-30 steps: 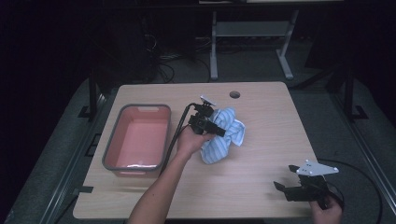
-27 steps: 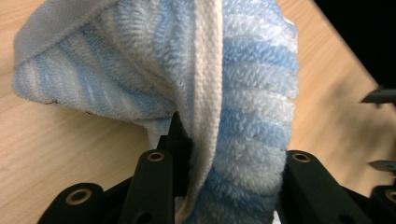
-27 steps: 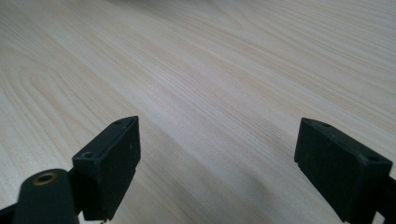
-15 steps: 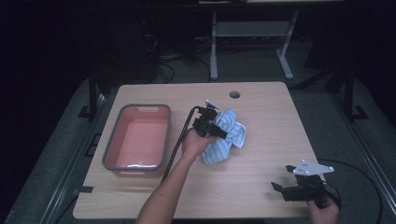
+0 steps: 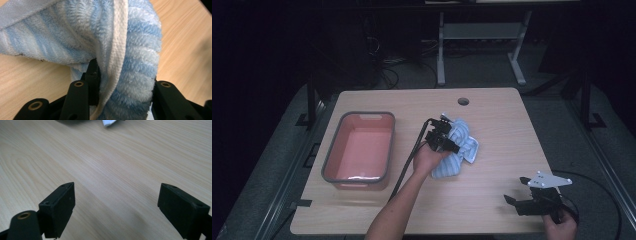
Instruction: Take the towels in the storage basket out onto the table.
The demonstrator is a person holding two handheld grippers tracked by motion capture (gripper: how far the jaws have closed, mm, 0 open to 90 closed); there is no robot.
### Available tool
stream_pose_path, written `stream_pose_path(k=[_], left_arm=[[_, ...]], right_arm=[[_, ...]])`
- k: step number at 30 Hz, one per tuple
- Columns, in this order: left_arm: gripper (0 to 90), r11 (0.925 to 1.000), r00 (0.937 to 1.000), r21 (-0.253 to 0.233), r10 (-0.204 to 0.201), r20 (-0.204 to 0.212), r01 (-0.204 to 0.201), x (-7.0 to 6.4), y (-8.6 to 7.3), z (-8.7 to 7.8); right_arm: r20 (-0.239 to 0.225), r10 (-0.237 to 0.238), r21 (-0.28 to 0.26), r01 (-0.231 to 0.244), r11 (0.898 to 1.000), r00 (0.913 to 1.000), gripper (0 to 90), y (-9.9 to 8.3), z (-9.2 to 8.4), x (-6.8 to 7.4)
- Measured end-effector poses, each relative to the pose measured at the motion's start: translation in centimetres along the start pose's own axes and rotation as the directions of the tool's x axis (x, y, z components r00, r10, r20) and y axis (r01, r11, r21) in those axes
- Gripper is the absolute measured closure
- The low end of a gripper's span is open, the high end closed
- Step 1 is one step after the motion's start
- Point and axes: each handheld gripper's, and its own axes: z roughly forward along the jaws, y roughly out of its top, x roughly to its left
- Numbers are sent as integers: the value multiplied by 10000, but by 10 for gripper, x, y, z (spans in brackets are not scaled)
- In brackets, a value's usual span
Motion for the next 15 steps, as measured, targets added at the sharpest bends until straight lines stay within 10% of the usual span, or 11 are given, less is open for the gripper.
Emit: stream_pose_path(k=[15], left_arm=[[386, 9993, 9990, -9, 380, -238, -381, -8, -5, 4]], right_arm=[[-48, -91, 3, 91, 10000, 9999, 138, 2, 2, 3]])
